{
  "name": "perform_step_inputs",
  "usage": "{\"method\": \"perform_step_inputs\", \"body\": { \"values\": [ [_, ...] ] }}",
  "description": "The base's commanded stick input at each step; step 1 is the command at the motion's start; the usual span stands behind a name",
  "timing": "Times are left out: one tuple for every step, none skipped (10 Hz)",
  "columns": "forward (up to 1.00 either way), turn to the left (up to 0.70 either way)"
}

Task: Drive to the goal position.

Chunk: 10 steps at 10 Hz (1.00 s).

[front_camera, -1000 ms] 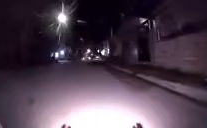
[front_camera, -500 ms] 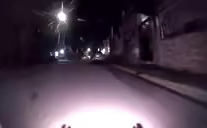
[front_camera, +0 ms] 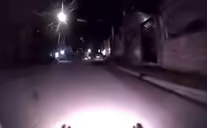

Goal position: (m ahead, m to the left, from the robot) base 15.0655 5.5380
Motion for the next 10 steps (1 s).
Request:
{"method": "perform_step_inputs", "body": {
  "values": [
    [0.60,0.00],
    [0.60,0.00],
    [0.60,0.00],
    [0.60,0.00],
    [0.60,0.00],
    [0.60,0.00],
    [0.60,0.00],
    [0.60,0.00],
    [0.60,0.00],
    [0.60,0.00]
  ]
}}
